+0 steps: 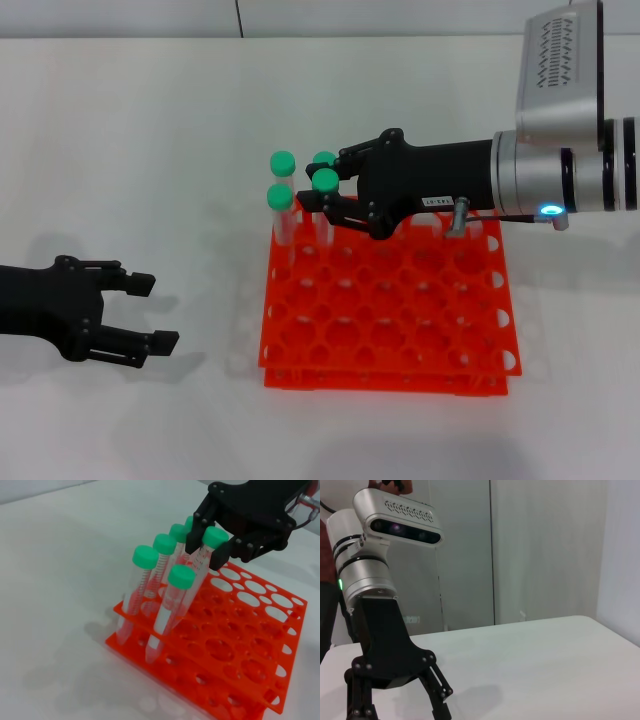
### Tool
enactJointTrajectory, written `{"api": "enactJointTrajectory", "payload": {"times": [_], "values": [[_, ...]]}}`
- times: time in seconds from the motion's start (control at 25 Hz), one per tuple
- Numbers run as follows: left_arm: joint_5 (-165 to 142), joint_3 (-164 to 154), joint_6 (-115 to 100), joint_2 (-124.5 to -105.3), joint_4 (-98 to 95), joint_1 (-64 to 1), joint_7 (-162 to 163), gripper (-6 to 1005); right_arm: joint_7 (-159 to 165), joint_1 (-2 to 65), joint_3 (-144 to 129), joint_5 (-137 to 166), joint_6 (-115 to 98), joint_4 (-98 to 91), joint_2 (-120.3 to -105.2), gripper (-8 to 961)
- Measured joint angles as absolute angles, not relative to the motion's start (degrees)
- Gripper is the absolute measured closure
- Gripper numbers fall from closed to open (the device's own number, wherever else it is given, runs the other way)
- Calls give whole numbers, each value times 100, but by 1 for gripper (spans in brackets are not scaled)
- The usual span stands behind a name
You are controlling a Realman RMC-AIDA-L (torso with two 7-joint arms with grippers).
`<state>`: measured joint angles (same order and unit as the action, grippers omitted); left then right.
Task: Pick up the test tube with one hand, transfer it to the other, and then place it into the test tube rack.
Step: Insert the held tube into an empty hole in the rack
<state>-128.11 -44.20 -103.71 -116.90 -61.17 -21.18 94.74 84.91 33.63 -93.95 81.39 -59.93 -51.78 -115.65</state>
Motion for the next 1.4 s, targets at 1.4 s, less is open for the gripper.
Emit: {"api": "enactJointTrajectory", "payload": {"times": [1.4], "values": [[-12849, -4386, -10311, -11706, -5900, -2194, 9337, 119, 8467, 3451, -9457, 8139, -5868, -4972, -11584, 688]]}}
